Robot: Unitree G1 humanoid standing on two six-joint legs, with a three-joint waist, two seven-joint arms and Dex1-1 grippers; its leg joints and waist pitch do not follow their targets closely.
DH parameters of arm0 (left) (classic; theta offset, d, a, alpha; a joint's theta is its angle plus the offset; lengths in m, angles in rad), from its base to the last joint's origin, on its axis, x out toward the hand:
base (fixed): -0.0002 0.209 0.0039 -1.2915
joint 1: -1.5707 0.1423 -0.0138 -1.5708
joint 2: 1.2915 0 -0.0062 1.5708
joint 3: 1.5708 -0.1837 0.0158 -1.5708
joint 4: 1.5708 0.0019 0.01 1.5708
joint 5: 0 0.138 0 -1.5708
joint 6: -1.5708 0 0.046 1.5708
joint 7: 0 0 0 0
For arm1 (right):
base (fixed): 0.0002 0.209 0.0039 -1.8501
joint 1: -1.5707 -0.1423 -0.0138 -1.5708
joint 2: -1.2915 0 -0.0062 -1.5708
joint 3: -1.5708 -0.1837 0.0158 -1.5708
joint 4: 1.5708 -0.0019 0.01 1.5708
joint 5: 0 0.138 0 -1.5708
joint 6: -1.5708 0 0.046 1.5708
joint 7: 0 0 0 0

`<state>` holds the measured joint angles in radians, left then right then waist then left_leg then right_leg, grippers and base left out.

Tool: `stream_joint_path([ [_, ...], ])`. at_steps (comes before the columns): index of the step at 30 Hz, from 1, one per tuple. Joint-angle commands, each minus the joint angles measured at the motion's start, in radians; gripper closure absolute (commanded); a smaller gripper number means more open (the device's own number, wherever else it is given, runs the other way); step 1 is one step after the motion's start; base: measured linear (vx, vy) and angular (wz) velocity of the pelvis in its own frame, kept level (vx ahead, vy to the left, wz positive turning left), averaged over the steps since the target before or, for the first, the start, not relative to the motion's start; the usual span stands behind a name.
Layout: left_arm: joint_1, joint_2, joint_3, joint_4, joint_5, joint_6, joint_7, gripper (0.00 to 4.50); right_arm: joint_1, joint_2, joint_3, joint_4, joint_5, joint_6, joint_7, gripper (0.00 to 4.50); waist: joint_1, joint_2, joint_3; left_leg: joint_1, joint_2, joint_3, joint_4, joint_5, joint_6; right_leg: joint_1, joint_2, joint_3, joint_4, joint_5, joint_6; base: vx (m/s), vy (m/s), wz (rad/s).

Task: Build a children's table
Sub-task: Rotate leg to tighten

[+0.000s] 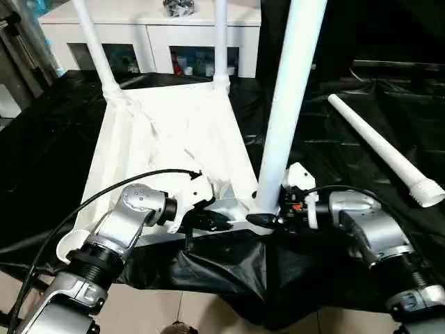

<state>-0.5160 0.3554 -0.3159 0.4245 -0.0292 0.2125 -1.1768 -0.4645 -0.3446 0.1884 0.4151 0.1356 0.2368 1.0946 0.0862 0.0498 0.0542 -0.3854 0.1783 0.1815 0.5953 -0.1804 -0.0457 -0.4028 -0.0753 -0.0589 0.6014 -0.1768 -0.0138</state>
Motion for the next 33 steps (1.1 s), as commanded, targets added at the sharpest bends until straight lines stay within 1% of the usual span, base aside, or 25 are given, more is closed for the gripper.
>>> stream_joint_path([
  [1, -0.045, -0.081, 0.002, -0.004, -0.008, -0.011, 0.084, 4.50, -0.017, 0.091, 0.018, 0.052, -0.037, -0.003, -0.147, 1.71, -0.010, -0.009, -0.067, 0.021, 0.050, -0.015, -0.068, -0.196, 0.047, 0.043, -0.069, 0.042, -0.074, -0.240, -0.224, 0.000, 0.000, 0.00],
  [2, -0.053, -0.098, 0.012, 0.009, -0.006, -0.005, 0.117, 4.50, -0.028, 0.112, 0.005, 0.083, -0.052, -0.005, -0.212, 1.72, -0.012, -0.008, -0.066, 0.024, 0.049, -0.018, -0.071, -0.220, 0.029, 0.043, -0.071, 0.041, -0.077, -0.287, -0.215, 0.000, 0.000, 0.00],
  [3, -0.064, -0.119, 0.023, 0.022, -0.003, 0.008, 0.157, 4.50, -0.043, 0.139, -0.013, 0.122, -0.064, -0.001, -0.292, 1.72, -0.016, -0.010, -0.066, 0.024, 0.048, -0.018, -0.072, -0.226, 0.021, 0.043, -0.071, 0.040, -0.077, -0.302, -0.209, 0.000, 0.000, 0.00],
  [4, -0.074, -0.138, 0.030, 0.032, 0.002, 0.018, 0.194, 4.50, -0.055, 0.162, -0.029, 0.152, -0.067, 0.010, -0.350, 1.73, -0.027, -0.010, -0.064, 0.021, 0.045, -0.021, -0.075, -0.243, 0.007, 0.045, -0.070, 0.038, -0.080, -0.332, -0.200, 0.000, 0.000, 0.00],
  [5, -0.084, -0.156, 0.035, 0.043, 0.008, 0.030, 0.228, 4.50, -0.067, 0.183, -0.044, 0.178, -0.068, 0.020, -0.400, 1.73, -0.036, -0.009, -0.066, 0.021, 0.045, -0.023, -0.076, -0.248, -0.003, 0.046, -0.070, 0.038, -0.079, -0.337, -0.194, 0.000, 0.000, 0.00],
  [6, -0.088, -0.161, 0.037, 0.046, 0.010, 0.034, 0.240, 4.50, -0.071, 0.190, -0.048, 0.186, -0.068, 0.021, -0.417, 1.74, -0.040, -0.010, -0.066, 0.021, 0.045, -0.023, -0.075, -0.249, -0.002, 0.045, -0.070, 0.038, -0.080, -0.333, -0.193, 0.000, 0.000, 0.00],
  [7, -0.112, -0.202, 0.048, 0.075, 0.028, 0.063, 0.329, 4.50, -0.097, 0.236, -0.078, 0.240, -0.067, 0.030, -0.530, 1.74, -0.045, -0.011, -0.067, 0.019, 0.044, -0.022, -0.074, -0.246, 0.003, 0.046, -0.071, 0.039, -0.081, -0.320, -0.196, 0.000, 0.000, 0.00],
  [8, -0.119, -0.215, 0.052, 0.084, 0.034, 0.073, 0.359, 4.50, -0.105, 0.250, -0.087, 0.256, -0.066, 0.034, -0.564, 1.74, -0.051, -0.010, -0.065, 0.019, 0.043, -0.020, -0.073, -0.249, 0.005, 0.043, -0.070, 0.040, -0.083, -0.319, -0.200, 0.000, 0.000, 0.00],
  [9, -0.131, -0.238, 0.059, 0.099, 0.039, 0.082, 0.402, 4.50, -0.119, 0.272, -0.099, 0.284, -0.069, 0.031, -0.626, 1.74, -0.053, -0.011, -0.068, 0.021, 0.041, -0.021, -0.070, -0.245, 0.008, 0.046, -0.070, 0.038, -0.083, -0.320, -0.200, 0.000, 0.000, 0.00],
  [10, -0.144, -0.265, 0.066, 0.113, 0.045, 0.087, 0.442, 4.50, -0.135, 0.296, -0.111, 0.316, -0.076, 0.020, -0.686, 1.74, -0.054, -0.011, -0.068, 0.019, 0.041, -0.020, -0.069, -0.234, 0.014, 0.046, -0.071, 0.039, -0.084, -0.308, -0.202, 0.000, 0.000, 0.00],
  [12, -0.151, -0.282, 0.069, 0.121, 0.049, 0.089, 0.462, 4.50, -0.145, 0.310, -0.120, 0.337, -0.082, 0.008, -0.712, 1.74, -0.053, -0.010, -0.070, 0.018, 0.040, -0.019, -0.067, -0.212, 0.025, 0.046, -0.070, 0.038, -0.083, -0.276, -0.207, 0.000, 0.000, 0.00],
  [13, -0.155, -0.299, 0.064, 0.125, 0.058, 0.083, 0.466, 4.50, -0.156, 0.326, -0.121, 0.361, -0.092, -0.029, -0.721, 1.74, -0.051, -0.010, -0.074, 0.015, 0.041, -0.018, -0.063, -0.180, 0.042, 0.049, -0.071, 0.038, -0.077, -0.221, -0.219, 0.000, 0.000, 0.00],
  [14, -0.155, -0.302, 0.057, 0.124, 0.060, 0.074, 0.458, 4.50, -0.160, 0.332, -0.126, 0.364, -0.084, -0.040, -0.709, 1.74, -0.050, -0.009, -0.074, 0.013, 0.041, -0.018, -0.063, -0.172, 0.048, 0.051, -0.072, 0.037, -0.076, -0.207, -0.221, 0.000, 0.000, 0.00],
  [15, -0.154, -0.303, 0.052, 0.123, 0.061, 0.067, 0.449, 4.50, -0.162, 0.336, -0.133, 0.365, -0.073, -0.041, -0.695, 1.39, -0.049, -0.009, -0.076, 0.012, 0.041, -0.018, -0.062, -0.154, 0.061, 0.054, -0.070, 0.036, -0.071, -0.174, -0.228, 0.000, 0.000, 0.00],
  [17, -0.148, -0.299, 0.041, 0.117, 0.059, 0.057, 0.432, 4.50, -0.169, 0.339, -0.145, 0.366, -0.058, -0.043, -0.672, 1.04, -0.049, -0.008, -0.076, 0.012, 0.043, -0.018, -0.063, -0.148, 0.074, 0.055, -0.069, 0.034, -0.068, -0.148, -0.238, 0.000, 0.000, 0.00],
  [19, -0.141, -0.292, 0.034, 0.107, 0.057, 0.055, 0.415, 4.50, -0.174, 0.336, -0.146, 0.366, -0.053, -0.046, -0.655, 0.95, -0.050, -0.008, -0.074, 0.014, 0.043, -0.017, -0.063, -0.164, 0.076, 0.054, -0.069, 0.034, -0.071, -0.162, -0.243, 0.000, 0.000, 0.00],
  [21, -0.121, -0.268, 0.020, 0.076, 0.047, 0.044, 0.361, 4.50, -0.169, 0.309, -0.118, 0.335, -0.055, -0.051, -0.574, 0.69, -0.050, -0.008, -0.073, 0.015, 0.043, -0.017, -0.064, -0.188, 0.074, 0.054, -0.069, 0.034, -0.074, -0.190, -0.242, 0.000, 0.000, 0.00],
  [22, -0.103, -0.245, 0.009, 0.051, 0.038, 0.027, 0.309, 4.50, -0.154, 0.272, -0.073, 0.295, -0.059, -0.052, -0.469, 0.69, -0.048, -0.009, -0.074, 0.015, 0.044, -0.019, -0.064, -0.191, 0.075, 0.058, -0.070, 0.033, -0.073, -0.191, -0.241, 0.000, 0.000, 0.00],
  [23, -0.094, -0.233, 0.004, 0.040, 0.033, 0.020, 0.283, 4.50, -0.144, 0.251, -0.051, 0.274, -0.062, -0.058, -0.419, 0.69, -0.047, -0.007, -0.074, 0.012, 0.046, -0.019, -0.063, -0.184, 0.083, 0.058, -0.071, 0.035, -0.070, -0.172, -0.241, 0.000, 0.000, 0.00],
  [25, -0.082, -0.215, -0.001, 0.022, 0.026, 0.019, 0.247, 4.50, -0.130, 0.220, -0.032, 0.243, -0.056, -0.068, -0.343, 0.69, -0.046, -0.006, -0.074, 0.013, 0.049, -0.018, -0.063, -0.171, 0.088, 0.056, -0.070, 0.035, -0.067, -0.145, -0.251, 0.000, 0.000, 0.00],
  [26, -0.077, -0.206, -0.004, 0.015, 0.023, 0.016, 0.231, 4.50, -0.124, 0.206, -0.025, 0.228, -0.052, -0.069, -0.310, 0.69, -0.042, -0.006, -0.074, 0.016, 0.050, -0.018, -0.063, -0.171, 0.089, 0.056, -0.068, 0.034, -0.067, -0.141, -0.253, 0.000, 0.000, 0.00],
  [28, -0.071, -0.193, -0.008, 0.007, 0.023, 0.018, 0.215, 4.50, -0.114, 0.182, -0.015, 0.202, -0.043, -0.072, -0.259, 0.69, -0.039, -0.005, -0.074, 0.015, 0.050, -0.017, -0.062, -0.170, 0.092, 0.055, -0.069, 0.034, -0.065, -0.136, -0.259, 0.000, 0.000, 0.00],
  [30, -0.054, -0.149, -0.020, -0.023, 0.004, 0.008, 0.135, 4.50, -0.088, 0.105, 0.014, 0.129, -0.019, -0.076, -0.115, 0.69, -0.033, -0.006, -0.075, 0.018, 0.052, -0.017, -0.061, -0.167, 0.092, 0.054, -0.069, 0.035, -0.064, -0.135, -0.259, 0.000, 0.000, 0.00],
  [31, -0.052, -0.146, -0.021, -0.025, 0.002, 0.008, 0.129, 4.50, -0.086, 0.100, 0.016, 0.124, -0.016, -0.075, -0.104, 0.69, -0.024, -0.005, -0.074, 0.019, 0.053, -0.016, -0.061, -0.174, 0.093, 0.055, -0.068, 0.034, -0.064, -0.144, -0.255, 0.000, 0.000, 0.00],
  [33, -0.045, -0.124, -0.027, -0.036, 0.001, 0.006, 0.097, 4.50, -0.073, 0.066, 0.030, 0.091, -0.007, -0.065, -0.037, 0.69, -0.022, -0.005, -0.074, 0.017, 0.054, -0.015, -0.062, -0.176, 0.093, 0.053, -0.068, 0.035, -0.062, -0.139, -0.260, 0.000, 0.000, 0.00],
])
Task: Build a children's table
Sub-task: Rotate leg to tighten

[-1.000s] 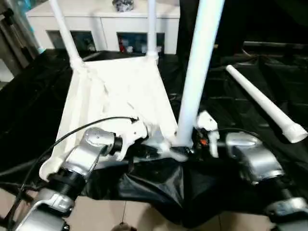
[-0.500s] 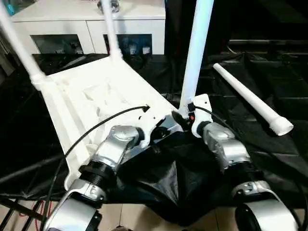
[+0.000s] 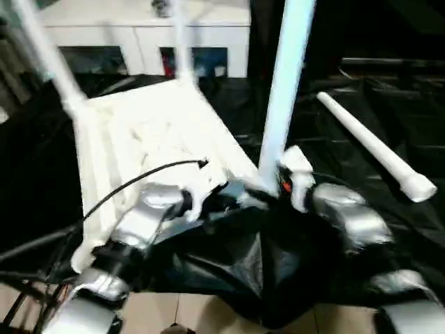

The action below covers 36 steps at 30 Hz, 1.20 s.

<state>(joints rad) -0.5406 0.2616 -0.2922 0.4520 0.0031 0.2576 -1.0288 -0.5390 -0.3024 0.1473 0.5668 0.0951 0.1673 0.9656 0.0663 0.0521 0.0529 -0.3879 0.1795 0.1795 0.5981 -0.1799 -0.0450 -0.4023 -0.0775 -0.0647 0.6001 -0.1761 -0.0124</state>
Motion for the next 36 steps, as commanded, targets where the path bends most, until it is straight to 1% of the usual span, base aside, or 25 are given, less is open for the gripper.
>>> stream_joint_path([
  [1, -0.016, -0.006, -0.057, -0.066, -0.025, -0.049, -0.079, 4.50, 0.018, -0.015, 0.093, -0.097, 0.036, 0.009, 0.161, 0.69, 0.000, -0.009, -0.072, 0.021, 0.052, -0.012, -0.064, -0.179, 0.091, 0.051, -0.065, 0.041, -0.062, -0.149, -0.260, 0.000, 0.000, 0.00],
  [3, -0.013, 0.002, -0.057, -0.069, -0.028, -0.054, -0.094, 4.50, 0.025, -0.029, 0.102, -0.112, 0.037, 0.015, 0.187, 0.69, 0.009, -0.008, -0.070, 0.024, 0.055, -0.012, -0.065, -0.190, 0.090, 0.049, -0.067, 0.042, -0.065, -0.174, -0.250, 0.000, 0.000, 0.00],
  [4, -0.005, 0.017, -0.054, -0.083, -0.038, -0.055, -0.132, 4.50, 0.038, -0.050, 0.115, -0.137, 0.040, 0.031, 0.230, 0.69, 0.011, -0.010, -0.069, 0.022, 0.053, -0.012, -0.066, -0.190, 0.087, 0.050, -0.067, 0.042, -0.067, -0.186, -0.247, 0.000, 0.000, 0.00],
  [5, -0.005, 0.017, -0.054, -0.083, -0.038, -0.055, -0.132, 4.50, 0.038, -0.050, 0.115, -0.137, 0.040, 0.031, 0.230, 0.69, 0.015, -0.010, -0.071, 0.022, 0.055, -0.013, -0.066, -0.185, 0.083, 0.050, -0.068, 0.043, -0.064, -0.188, -0.243, 0.000, 0.000, 0.00],
  [6, 0.000, 0.025, -0.055, -0.092, -0.043, -0.054, -0.153, 4.50, 0.044, -0.056, 0.118, -0.149, 0.041, 0.038, 0.245, 0.92, 0.016, -0.010, -0.069, 0.023, 0.054, -0.012, -0.067, -0.191, 0.079, 0.047, -0.068, 0.043, -0.066, -0.202, -0.241, 0.000, 0.000, 0.00],
  [9, 0.010, 0.049, -0.058, -0.113, -0.058, -0.051, -0.198, 4.50, 0.058, -0.062, 0.128, -0.173, 0.046, 0.055, 0.262, 1.04, 0.018, -0.010, -0.068, 0.023, 0.054, -0.014, -0.069, -0.202, 0.068, 0.047, -0.069, 0.043, -0.069, -0.233, -0.232, 0.000, 0.000, 0.00],
  [10, 0.012, 0.057, -0.060, -0.117, -0.062, -0.051, -0.207, 4.50, 0.062, -0.060, 0.131, -0.179, 0.046, 0.062, 0.263, 1.28, 0.017, -0.009, -0.069, 0.024, 0.053, -0.014, -0.069, -0.204, 0.065, 0.046, -0.068, 0.044, -0.069, -0.238, -0.229, 0.000, 0.000, 0.00],
  [14, 0.013, 0.061, -0.060, -0.115, -0.060, -0.055, -0.208, 4.50, 0.071, -0.053, 0.136, -0.189, 0.044, 0.070, 0.259, 1.48, 0.016, -0.008, -0.069, 0.025, 0.054, -0.015, -0.071, -0.215, 0.053, 0.044, -0.067, 0.043, -0.069, -0.239, -0.229, 0.000, 0.000, 0.00],
  [16, 0.014, 0.055, -0.054, -0.115, -0.055, -0.052, -0.207, 4.50, 0.077, -0.047, 0.133, -0.198, 0.041, 0.080, 0.252, 1.68, 0.016, -0.007, -0.070, 0.024, 0.053, -0.015, -0.070, -0.206, 0.053, 0.046, -0.067, 0.043, -0.067, -0.225, -0.230, 0.000, 0.000, 0.00],
  [18, 0.015, 0.043, -0.048, -0.114, -0.053, -0.046, -0.191, 4.50, 0.086, -0.032, 0.129, -0.200, 0.034, 0.092, 0.225, 1.70, 0.016, -0.008, -0.071, 0.022, 0.053, -0.015, -0.069, -0.191, 0.057, 0.047, -0.067, 0.043, -0.065, -0.203, -0.231, 0.000, 0.000, 0.00],
  [21, 0.005, 0.010, -0.029, -0.090, -0.047, -0.027, -0.121, 4.50, 0.080, 0.015, 0.103, -0.159, 0.012, 0.084, 0.112, 1.73, 0.013, -0.008, -0.069, 0.021, 0.051, -0.015, -0.070, -0.196, 0.052, 0.046, -0.069, 0.043, -0.068, -0.219, -0.231, 0.000, 0.000, 0.00],
  [22, -0.014, -0.020, -0.014, -0.053, -0.033, -0.022, -0.054, 4.50, 0.060, 0.060, 0.075, -0.097, -0.014, 0.073, -0.013, 1.74, 0.009, -0.009, -0.067, 0.023, 0.050, -0.016, -0.072, -0.215, 0.041, 0.045, -0.069, 0.043, -0.072, -0.253, -0.224, 0.000, 0.000, 0.00],
  [23, -0.023, -0.034, -0.008, -0.035, -0.025, -0.021, -0.021, 4.50, 0.049, 0.081, 0.060, -0.065, -0.025, 0.070, -0.073, 1.74, 0.003, -0.008, -0.063, 0.026, 0.047, -0.015, -0.074, -0.243, 0.026, 0.040, -0.070, 0.043, -0.079, -0.305, -0.216, 0.000, 0.000, 0.00],
  [24, -0.042, -0.061, 0.003, -0.002, -0.012, -0.015, 0.039, 4.50, 0.029, 0.117, 0.033, -0.015, -0.036, 0.068, -0.176, 1.75, 0.000, -0.009, -0.064, 0.026, 0.045, -0.017, -0.073, -0.253, 0.018, 0.042, -0.070, 0.041, -0.081, -0.330, -0.209, 0.000, 0.000, 0.00],
  [25, -0.064, -0.090, 0.012, 0.032, 0.000, -0.007, 0.099, 4.50, 0.007, 0.155, 0.002, 0.034, -0.038, 0.076, -0.276, 1.76, -0.010, -0.011, -0.061, 0.026, 0.045, -0.020, -0.077, -0.265, -0.001, 0.040, -0.070, 0.041, -0.081, -0.363, -0.199, 0.000, 0.000, 0.00],
  [26, -0.064, -0.090, 0.012, 0.032, 0.000, -0.007, 0.099, 4.50, 0.007, 0.155, 0.002, 0.034, -0.038, 0.076, -0.276, 1.76, -0.021, -0.011, -0.063, 0.029, 0.042, -0.022, -0.076, -0.290, -0.010, 0.041, -0.070, 0.038, -0.087, -0.400, -0.185, 0.000, 0.000, 0.00],
  [27, -0.088, -0.121, 0.022, 0.067, 0.015, 0.002, 0.169, 4.50, -0.012, 0.192, -0.023, 0.073, -0.042, 0.088, -0.373, 1.78, -0.023, -0.012, -0.064, 0.026, 0.042, -0.024, -0.077, -0.288, -0.008, 0.046, -0.071, 0.038, -0.086, -0.397, -0.179, 0.000, 0.000, 0.00],
  [28, -0.099, -0.135, 0.027, 0.081, 0.020, 0.008, 0.199, 4.50, -0.021, 0.206, -0.032, 0.088, -0.047, 0.093, -0.416, 1.78, -0.029, -0.011, -0.062, 0.024, 0.042, -0.022, -0.078, -0.283, -0.004, 0.041, -0.070, 0.040, -0.089, -0.388, -0.177, 0.000, 0.000, 0.00],
  [29, -0.110, -0.150, 0.032, 0.094, 0.025, 0.013, 0.228, 4.50, -0.030, 0.224, -0.043, 0.105, -0.046, 0.094, -0.460, 1.78, -0.031, -0.011, -0.064, 0.025, 0.042, -0.022, -0.076, -0.280, -0.001, 0.043, -0.070, 0.040, -0.089, -0.373, -0.179, 0.000, 0.000, 0.00],
  [30, -0.117, -0.159, 0.034, 0.101, 0.027, 0.017, 0.245, 4.50, -0.035, 0.235, -0.050, 0.115, -0.045, 0.095, -0.484, 1.78, -0.034, -0.012, -0.065, 0.023, 0.041, -0.022, -0.076, -0.274, 0.003, 0.043, -0.070, 0.041, -0.088, -0.362, -0.181, 0.000, 0.000, 0.00],
  [31, -0.132, -0.181, 0.040, 0.117, 0.033, 0.023, 0.287, 4.50, -0.049, 0.261, -0.062, 0.140, -0.041, 0.087, -0.531, 1.78, -0.034, -0.010, -0.068, 0.021, 0.040, -0.020, -0.073, -0.254, 0.016, 0.044, -0.069, 0.041, -0.086, -0.327, -0.189, 0.000, 0.000, 0.00],
  [33, -0.138, -0.200, 0.041, 0.125, 0.037, 0.025, 0.305, 4.50, -0.058, 0.279, -0.062, 0.157, -0.054, 0.063, -0.549, 1.78, -0.033, -0.010, -0.068, 0.023, 0.039, -0.018, -0.071, -0.247, 0.022, 0.042, -0.069, 0.041, -0.087, -0.317, -0.195, 0.000, 0.000, 0.00],
  [34, -0.138, -0.210, 0.038, 0.126, 0.039, 0.017, 0.298, 4.50, -0.064, 0.289, -0.062, 0.168, -0.061, 0.043, -0.544, 1.78, -0.032, -0.012, -0.068, 0.020, 0.039, -0.018, -0.070, -0.236, 0.030, 0.047, -0.070, 0.040, -0.087, -0.303, -0.197, 0.000, 0.000, 0.00],
  [35, -0.138, -0.213, 0.035, 0.126, 0.040, 0.012, 0.292, 4.50, -0.067, 0.294, -0.067, 0.175, -0.061, 0.038, -0.543, 1.43, -0.031, -0.010, -0.069, 0.017, 0.040, -0.018, -0.070, -0.225, 0.037, 0.048, -0.070, 0.040, -0.084, -0.286, -0.199, 0.000, 0.000, 0.00],
  [36, -0.133, -0.212, 0.028, 0.120, 0.043, 0.005, 0.278, 4.50, -0.070, 0.296, -0.075, 0.176, -0.051, 0.042, -0.529, 1.22, -0.031, -0.010, -0.070, 0.016, 0.040, -0.018, -0.070, -0.219, 0.040, 0.049, -0.070, 0.039, -0.083, -0.276, -0.201, 0.000, 0.000, 0.00],
])
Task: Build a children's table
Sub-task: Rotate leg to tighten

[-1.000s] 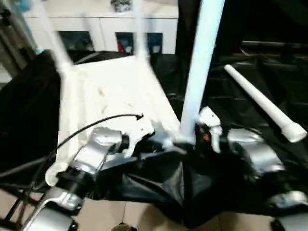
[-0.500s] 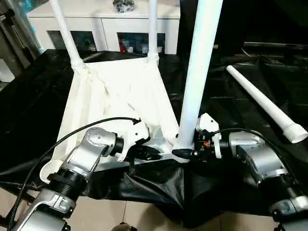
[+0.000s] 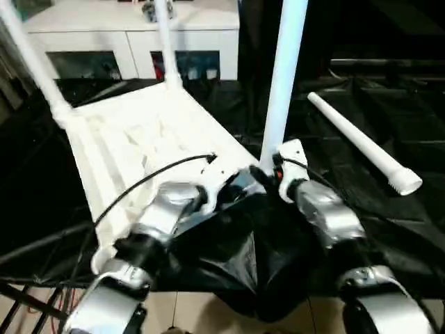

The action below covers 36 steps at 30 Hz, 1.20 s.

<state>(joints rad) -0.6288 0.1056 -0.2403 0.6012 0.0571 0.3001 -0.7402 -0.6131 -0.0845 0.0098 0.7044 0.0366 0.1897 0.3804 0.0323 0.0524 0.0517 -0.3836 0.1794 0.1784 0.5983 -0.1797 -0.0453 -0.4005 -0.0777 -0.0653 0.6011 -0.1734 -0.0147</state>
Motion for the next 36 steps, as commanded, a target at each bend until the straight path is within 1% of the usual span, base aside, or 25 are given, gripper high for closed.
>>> stream_joint_path([
  [1, -0.039, -0.052, -0.035, -0.035, -0.008, -0.055, -0.032, 4.50, 0.000, 0.080, 0.055, 0.043, 0.018, 0.021, 0.069, 1.08, 0.002, -0.009, -0.069, 0.012, 0.041, -0.018, -0.071, -0.215, 0.047, 0.048, -0.069, 0.040, -0.082, -0.264, -0.205, 0.000, 0.000, 0.00],
  [3, -0.031, -0.047, -0.043, -0.044, -0.015, -0.069, -0.058, 4.50, -0.004, 0.075, 0.056, 0.044, 0.021, 0.017, 0.078, 0.99, 0.002, -0.008, -0.069, 0.014, 0.042, -0.017, -0.071, -0.220, 0.052, 0.048, -0.068, 0.039, -0.080, -0.248, -0.213, 0.000, 0.000, 0.00],
  [5, -0.022, -0.040, -0.048, -0.058, -0.023, -0.069, -0.079, 4.50, -0.003, 0.065, 0.067, 0.038, 0.013, 0.007, 0.093, 0.74, 0.003, -0.007, -0.069, 0.014, 0.044, -0.018, -0.071, -0.214, 0.053, 0.049, -0.068, 0.040, -0.077, -0.229, -0.222, 0.000, 0.000, 0.00],
  [6, -0.006, -0.022, -0.061, -0.077, -0.033, -0.080, -0.117, 4.50, 0.003, 0.045, 0.091, 0.023, 0.003, -0.013, 0.139, 0.74, 0.003, -0.008, -0.069, 0.013, 0.043, -0.017, -0.071, -0.215, 0.054, 0.049, -0.068, 0.040, -0.078, -0.227, -0.222, 0.000, 0.000, 0.00],
  [7, 0.005, -0.008, -0.070, -0.092, -0.039, -0.096, -0.148, 4.50, 0.011, 0.028, 0.108, 0.004, 0.001, -0.022, 0.185, 0.58, 0.003, -0.008, -0.071, 0.010, 0.044, -0.019, -0.071, -0.215, 0.059, 0.053, -0.070, 0.039, -0.076, -0.218, -0.224, 0.000, 0.000, 0.00],
  [9, 0.018, 0.006, -0.078, -0.110, -0.047, -0.107, -0.183, 4.50, 0.022, 0.007, 0.128, -0.023, 0.003, -0.031, 0.245, 0.58, 0.003, -0.008, -0.071, 0.011, 0.046, -0.017, -0.069, -0.205, 0.069, 0.051, -0.069, 0.041, -0.072, -0.185, -0.233, 0.000, 0.000, 0.00],
  [11, 0.040, 0.033, -0.085, -0.150, -0.068, -0.097, -0.244, 4.50, 0.051, -0.046, 0.167, -0.091, 0.018, -0.039, 0.379, 0.58, 0.006, -0.008, -0.071, 0.012, 0.047, -0.016, -0.069, -0.194, 0.077, 0.053, -0.069, 0.040, -0.068, -0.159, -0.246, 0.000, 0.000, 0.00],
  [12, 0.049, 0.044, -0.087, -0.164, -0.074, -0.100, -0.271, 4.50, 0.062, -0.067, 0.179, -0.116, 0.024, -0.041, 0.430, 0.58, 0.008, -0.008, -0.070, 0.012, 0.048, -0.017, -0.069, -0.195, 0.080, 0.055, -0.068, 0.039, -0.068, -0.159, -0.247, 0.000, 0.000, 0.00],
  [13, 0.057, 0.058, -0.091, -0.177, -0.076, -0.103, -0.294, 4.50, 0.074, -0.090, 0.191, -0.142, 0.033, -0.039, 0.481, 0.58, 0.011, -0.007, -0.070, 0.013, 0.051, -0.014, -0.068, -0.191, 0.089, 0.052, -0.067, 0.041, -0.067, -0.147, -0.251, 0.000, 0.000, 0.00],
  [14, 0.061, 0.064, -0.093, -0.182, -0.076, -0.104, -0.304, 4.50, 0.079, -0.100, 0.196, -0.153, 0.036, -0.039, 0.504, 0.58, 0.014, -0.005, -0.071, 0.015, 0.052, -0.014, -0.068, -0.190, 0.091, 0.051, -0.066, 0.041, -0.066, -0.143, -0.254, 0.000, 0.000, 0.00],
  [15, 0.067, 0.078, -0.095, -0.189, -0.077, -0.108, -0.326, 4.50, 0.089, -0.125, 0.205, -0.177, 0.045, -0.034, 0.553, 0.58, 0.016, -0.006, -0.070, 0.016, 0.051, -0.013, -0.068, -0.193, 0.089, 0.050, -0.066, 0.040, -0.066, -0.150, -0.256, 0.000, 0.000, 0.00],
  [16, 0.073, 0.094, -0.097, -0.196, -0.080, -0.111, -0.349, 4.50, 0.100, -0.156, 0.216, -0.207, 0.058, -0.025, 0.609, 0.58, 0.019, -0.009, -0.069, 0.017, 0.051, -0.013, -0.068, -0.199, 0.089, 0.050, -0.065, 0.040, -0.069, -0.162, -0.252, 0.000, 0.000, 0.00],
  [17, 0.076, 0.103, -0.098, -0.199, -0.083, -0.114, -0.362, 4.50, 0.106, -0.171, 0.221, -0.221, 0.063, -0.022, 0.641, 0.58, 0.028, -0.008, -0.069, 0.018, 0.053, -0.012, -0.068, -0.205, 0.090, 0.051, -0.067, 0.042, -0.069, -0.177, -0.248, 0.000, 0.000, 0.00],
  [20, 0.089, 0.142, -0.098, -0.219, -0.099, -0.120, -0.429, 4.50, 0.130, -0.234, 0.245, -0.283, 0.085, 0.009, 0.759, 0.58, 0.036, -0.008, -0.067, 0.019, 0.054, -0.012, -0.070, -0.207, 0.084, 0.047, -0.066, 0.041, -0.069, -0.195, -0.243, 0.000, 0.000, 0.00],
  [21, 0.089, 0.142, -0.098, -0.219, -0.099, -0.120, -0.429, 4.50, 0.130, -0.234, 0.245, -0.283, 0.085, 0.009, 0.759, 0.73, 0.038, -0.009, -0.068, 0.020, 0.054, -0.011, -0.069, -0.207, 0.083, 0.047, -0.066, 0.042, -0.069, -0.199, -0.241, 0.000, 0.000, 0.00],
  [22, 0.096, 0.163, -0.098, -0.232, -0.103, -0.118, -0.460, 4.50, 0.140, -0.258, 0.254, -0.314, 0.095, 0.032, 0.800, 0.83, 0.040, -0.009, -0.066, 0.019, 0.055, -0.012, -0.071, -0.212, 0.079, 0.046, -0.068, 0.043, -0.071, -0.212, -0.239, 0.000, 0.000, 0.00],
  [23, 0.099, 0.170, -0.097, -0.237, -0.103, -0.118, -0.470, 4.50, 0.144, -0.263, 0.255, -0.323, 0.097, 0.037, 0.811, 0.89, 0.043, -0.009, -0.067, 0.019, 0.056, -0.013, -0.071, -0.212, 0.076, 0.047, -0.068, 0.044, -0.070, -0.220, -0.234, 0.000, 0.000, 0.00],
  [25, 0.103, 0.178, -0.097, -0.243, -0.106, -0.114, -0.484, 4.50, 0.147, -0.265, 0.254, -0.330, 0.099, 0.042, 0.818, 1.06, 0.046, -0.009, -0.066, 0.020, 0.055, -0.011, -0.070, -0.214, 0.071, 0.043, -0.069, 0.044, -0.073, -0.238, -0.231, 0.000, 0.000, 0.00],
  [26, 0.106, 0.184, -0.098, -0.247, -0.109, -0.113, -0.494, 4.50, 0.150, -0.267, 0.254, -0.338, 0.103, 0.047, 0.824, 1.18, 0.049, -0.010, -0.067, 0.020, 0.054, -0.012, -0.071, -0.215, 0.065, 0.044, -0.070, 0.044, -0.073, -0.249, -0.226, 0.000, 0.000, 0.00],
  [28, 0.109, 0.194, -0.099, -0.253, -0.117, -0.107, -0.514, 4.50, 0.157, -0.269, 0.259, -0.356, 0.109, 0.061, 0.835, 1.31, 0.050, -0.009, -0.066, 0.021, 0.055, -0.014, -0.073, -0.223, 0.058, 0.043, -0.069, 0.044, -0.074, -0.267, -0.219, 0.000, 0.000, 0.00],
  [30, 0.111, 0.197, -0.099, -0.254, -0.119, -0.106, -0.521, 4.50, 0.163, -0.269, 0.262, -0.367, 0.109, 0.070, 0.841, 1.48, 0.049, -0.008, -0.066, 0.021, 0.055, -0.014, -0.073, -0.221, 0.053, 0.042, -0.068, 0.044, -0.073, -0.263, -0.217, 0.000, 0.000, 0.00],
  [32, 0.112, 0.196, -0.099, -0.254, -0.117, -0.106, -0.519, 4.50, 0.168, -0.267, 0.266, -0.371, 0.106, 0.074, 0.841, 1.65, 0.049, -0.011, -0.067, 0.019, 0.053, -0.014, -0.073, -0.216, 0.052, 0.044, -0.069, 0.044, -0.072, -0.255, -0.217, 0.000, 0.000, 0.00],
  [36, 0.107, 0.180, -0.091, -0.239, -0.099, -0.104, -0.479, 4.50, 0.176, -0.251, 0.263, -0.370, 0.098, 0.084, 0.809, 1.73, 0.049, -0.011, -0.068, 0.018, 0.053, -0.013, -0.071, -0.202, 0.057, 0.044, -0.068, 0.044, -0.071, -0.234, -0.221, 0.000, 0.000, 0.00],
])
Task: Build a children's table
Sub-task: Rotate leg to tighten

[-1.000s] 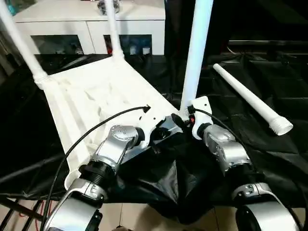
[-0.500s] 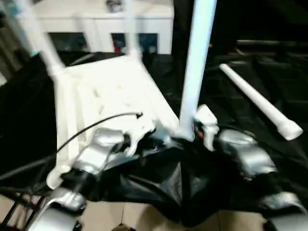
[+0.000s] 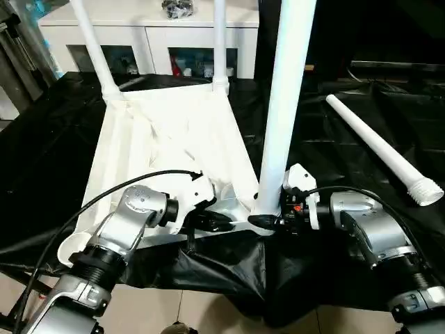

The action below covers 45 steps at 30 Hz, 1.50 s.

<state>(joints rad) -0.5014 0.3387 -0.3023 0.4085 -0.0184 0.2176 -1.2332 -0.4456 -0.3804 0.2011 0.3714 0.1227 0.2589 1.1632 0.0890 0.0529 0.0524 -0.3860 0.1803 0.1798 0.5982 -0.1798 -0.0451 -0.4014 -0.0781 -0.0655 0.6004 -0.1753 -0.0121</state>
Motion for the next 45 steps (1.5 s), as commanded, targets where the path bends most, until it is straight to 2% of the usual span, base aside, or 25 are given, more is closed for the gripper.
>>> stream_joint_path([
  [1, -0.024, -0.060, -0.025, -0.040, -0.019, -0.019, 0.029, 4.50, 0.010, 0.053, 0.067, -0.032, 0.007, 0.015, 0.007, 1.73, -0.007, -0.011, -0.068, 0.022, 0.052, -0.015, -0.071, -0.205, 0.056, 0.044, -0.068, 0.044, -0.071, -0.241, -0.222, 0.000, 0.000, 0.00],
  [3, -0.032, -0.075, -0.015, -0.024, -0.008, -0.012, 0.067, 4.50, 0.010, 0.073, 0.057, -0.019, -0.005, 0.012, -0.040, 1.74, -0.008, -0.011, -0.066, 0.021, 0.051, -0.015, -0.072, -0.213, 0.052, 0.043, -0.068, 0.045, -0.073, -0.257, -0.218, 0.000, 0.000, 0.00],
  [4, -0.045, -0.096, -0.002, -0.001, 0.000, -0.005, 0.119, 4.50, 0.002, 0.102, 0.040, 0.014, -0.027, 0.008, -0.125, 1.74, -0.010, -0.012, -0.065, 0.023, 0.050, -0.015, -0.073, -0.226, 0.045, 0.042, -0.068, 0.044, -0.077, -0.287, -0.211, 0.000, 0.000, 0.00],
  [5, -0.075, -0.140, 0.022, 0.044, 0.018, 0.004, 0.224, 4.50, -0.022, 0.160, 0.002, 0.091, -0.066, 0.003, -0.299, 1.74, -0.016, -0.012, -0.061, 0.022, 0.048, -0.014, -0.074, -0.237, 0.031, 0.037, -0.069, 0.045, -0.081, -0.325, -0.203, 0.000, 0.000, 0.00],
  [6, -0.090, -0.159, 0.030, 0.064, 0.025, 0.012, 0.268, 4.50, -0.033, 0.185, -0.016, 0.123, -0.077, 0.005, -0.371, 1.75, -0.020, -0.013, -0.058, 0.025, 0.047, -0.015, -0.077, -0.259, 0.017, 0.033, -0.069, 0.043, -0.086, -0.362, -0.198, 0.000, 0.000, 0.00],
  [7, -0.097, -0.168, 0.033, 0.072, 0.029, 0.018, 0.286, 4.50, -0.038, 0.197, -0.025, 0.135, -0.078, 0.010, -0.400, 1.75, -0.027, -0.015, -0.059, 0.031, 0.043, -0.023, -0.078, -0.298, -0.010, 0.039, -0.071, 0.037, -0.090, -0.436, -0.176, 0.000, 0.000, 0.00],
  [8, -0.120, -0.197, 0.041, 0.099, 0.043, 0.037, 0.350, 4.50, -0.054, 0.235, -0.055, 0.174, -0.079, 0.027, -0.494, 1.75, -0.035, -0.015, -0.059, 0.027, 0.043, -0.023, -0.080, -0.300, -0.008, 0.038, -0.071, 0.040, -0.093, -0.439, -0.161, 0.000, 0.000, 0.00],
  [9, -0.120, -0.197, 0.041, 0.099, 0.043, 0.037, 0.350, 4.50, -0.054, 0.235, -0.055, 0.174, -0.079, 0.027, -0.494, 1.75, -0.039, -0.013, -0.056, 0.028, 0.043, -0.023, -0.080, -0.310, -0.010, 0.034, -0.070, 0.040, -0.095, -0.447, -0.160, 0.000, 0.000, 0.00],
  [11, -0.138, -0.224, 0.053, 0.123, 0.049, 0.049, 0.405, 4.50, -0.065, 0.264, -0.073, 0.197, -0.077, 0.034, -0.555, 1.76, -0.045, -0.014, -0.060, 0.023, 0.042, -0.024, -0.080, -0.304, -0.003, 0.040, -0.071, 0.041, -0.097, -0.427, -0.154, 0.000, 0.000, 0.00],
  [12, -0.156, -0.253, 0.056, 0.145, 0.055, 0.062, 0.451, 4.50, -0.082, 0.300, -0.093, 0.231, -0.077, 0.044, -0.636, 1.76, -0.048, -0.012, -0.064, 0.022, 0.043, -0.023, -0.079, -0.278, 0.006, 0.040, -0.070, 0.042, -0.092, -0.372, -0.168, 0.000, 0.000, 0.00],
  [14, -0.166, -0.279, 0.054, 0.159, 0.061, 0.067, 0.484, 4.50, -0.094, 0.329, -0.097, 0.262, -0.090, 0.036, -0.700, 1.76, -0.052, -0.010, -0.066, 0.021, 0.040, -0.022, -0.077, -0.263, 0.011, 0.042, -0.069, 0.040, -0.089, -0.334, -0.183, 0.000, 0.000, 0.00],
  [17, -0.171, -0.311, 0.051, 0.176, 0.070, 0.050, 0.488, 4.50, -0.116, 0.365, -0.100, 0.315, -0.122, -0.019, -0.747, 1.76, -0.055, -0.011, -0.068, 0.017, 0.039, -0.019, -0.074, -0.236, 0.032, 0.045, -0.070, 0.041, -0.088, -0.292, -0.195, 0.000, 0.000, 0.00],
  [18, -0.166, -0.311, 0.046, 0.169, 0.068, 0.047, 0.476, 4.50, -0.119, 0.369, -0.108, 0.316, -0.113, -0.023, -0.736, 1.76, -0.055, -0.012, -0.068, 0.016, 0.039, -0.019, -0.073, -0.235, 0.036, 0.046, -0.071, 0.040, -0.087, -0.292, -0.196, 0.000, 0.000, 0.00],
  [19, -0.164, -0.311, 0.043, 0.167, 0.066, 0.047, 0.474, 4.50, -0.120, 0.370, -0.111, 0.316, -0.109, -0.023, -0.734, 1.41, -0.054, -0.011, -0.068, 0.015, 0.038, -0.019, -0.073, -0.231, 0.043, 0.047, -0.070, 0.040, -0.088, -0.295, -0.194, 0.000, 0.000, 0.00],
  [21, -0.155, -0.303, 0.031, 0.152, 0.059, 0.037, 0.448, 4.50, -0.123, 0.371, -0.122, 0.309, -0.089, -0.017, -0.707, 1.06, -0.054, -0.010, -0.068, 0.016, 0.042, -0.019, -0.074, -0.226, 0.051, 0.047, -0.068, 0.040, -0.085, -0.283, -0.199, 0.000, 0.000, 0.00],
  [24, -0.143, -0.288, 0.019, 0.135, 0.050, 0.028, 0.410, 4.50, -0.125, 0.361, -0.119, 0.300, -0.074, -0.019, -0.670, 0.88, -0.055, -0.009, -0.067, 0.016, 0.042, -0.020, -0.075, -0.239, 0.052, 0.048, -0.069, 0.039, -0.085, -0.283, -0.203, 0.000, 0.000, 0.00],
  [26, -0.121, -0.262, 0.007, 0.104, 0.036, 0.011, 0.347, 4.50, -0.122, 0.326, -0.096, 0.284, -0.079, -0.037, -0.611, 0.63, -0.054, -0.009, -0.070, 0.016, 0.043, -0.021, -0.074, -0.231, 0.055, 0.050, -0.070, 0.039, -0.082, -0.261, -0.210, 0.000, 0.000, 0.00],
  [30, -0.088, -0.223, -0.004, 0.061, 0.019, -0.006, 0.257, 4.50, -0.093, 0.249, -0.039, 0.213, -0.069, -0.073, -0.424, 0.63, -0.050, -0.009, -0.072, 0.012, 0.046, -0.017, -0.069, -0.188, 0.083, 0.055, -0.068, 0.040, -0.071, -0.156, -0.235, 0.000, 0.000, 0.00],
  [31, -0.071, -0.196, -0.008, 0.038, 0.005, -0.009, 0.203, 4.50, -0.064, 0.190, -0.012, 0.139, -0.033, -0.066, -0.282, 0.63, -0.048, -0.006, -0.073, 0.014, 0.047, -0.017, -0.069, -0.176, 0.093, 0.055, -0.067, 0.040, -0.068, -0.131, -0.246, 0.000, 0.000, 0.00],
  [33, -0.067, -0.184, -0.011, 0.032, 0.001, -0.014, 0.183, 4.50, -0.054, 0.166, -0.002, 0.114, -0.024, -0.062, -0.233, 0.63, -0.036, -0.006, -0.073, 0.015, 0.051, -0.014, -0.066, -0.158, 0.113, 0.054, -0.067, 0.040, -0.065, -0.107, -0.259, 0.000, 0.000, 0.00],
  [35, -0.062, -0.164, -0.014, 0.025, -0.002, -0.020, 0.154, 4.50, -0.041, 0.128, 0.013, 0.080, -0.012, -0.056, -0.161, 0.63, -0.033, -0.006, -0.073, 0.016, 0.051, -0.013, -0.066, -0.159, 0.111, 0.052, -0.067, 0.039, -0.065, -0.119, -0.261, 0.000, 0.000, 0.00],
  [41, -0.041, -0.096, -0.023, -0.003, -0.014, -0.030, 0.037, 4.50, -0.010, 0.044, 0.042, 0.002, 0.017, -0.031, 0.006, 0.63, -0.019, -0.005, -0.068, 0.021, 0.054, -0.014, -0.072, -0.218, 0.079, 0.048, -0.068, 0.041, -0.074, -0.219, -0.240, 0.000, 0.000, 0.00],
  [42, -0.038, -0.084, -0.024, -0.007, -0.013, -0.033, 0.020, 4.50, -0.006, 0.037, 0.043, -0.013, 0.024, -0.023, 0.020, 0.77, -0.018, -0.006, -0.069, 0.022, 0.054, -0.014, -0.071, -0.219, 0.076, 0.048, -0.068, 0.041, -0.072, -0.219, -0.239, 0.000, 0.000, 0.00],
  [43, -0.036, -0.074, -0.025, -0.010, -0.014, -0.033, 0.004, 4.50, -0.003, 0.035, 0.045, -0.019, 0.027, -0.020, 0.025, 0.87, -0.016, -0.001, -0.068, 0.022, 0.054, -0.015, -0.072, -0.221, 0.073, 0.047, -0.068, 0.042, -0.074, -0.226, -0.237, 0.000, 0.000, 0.00],
  [45, -0.034, -0.066, -0.026, -0.013, -0.016, -0.033, -0.011, 4.50, 0.000, 0.034, 0.046, -0.025, 0.027, -0.017, 0.028, 1.06, -0.015, -0.003, -0.069, 0.022, 0.053, -0.015, -0.073, -0.218, 0.065, 0.046, -0.068, 0.042, -0.073, -0.224, -0.235, 0.000, 0.000, 0.00],
])
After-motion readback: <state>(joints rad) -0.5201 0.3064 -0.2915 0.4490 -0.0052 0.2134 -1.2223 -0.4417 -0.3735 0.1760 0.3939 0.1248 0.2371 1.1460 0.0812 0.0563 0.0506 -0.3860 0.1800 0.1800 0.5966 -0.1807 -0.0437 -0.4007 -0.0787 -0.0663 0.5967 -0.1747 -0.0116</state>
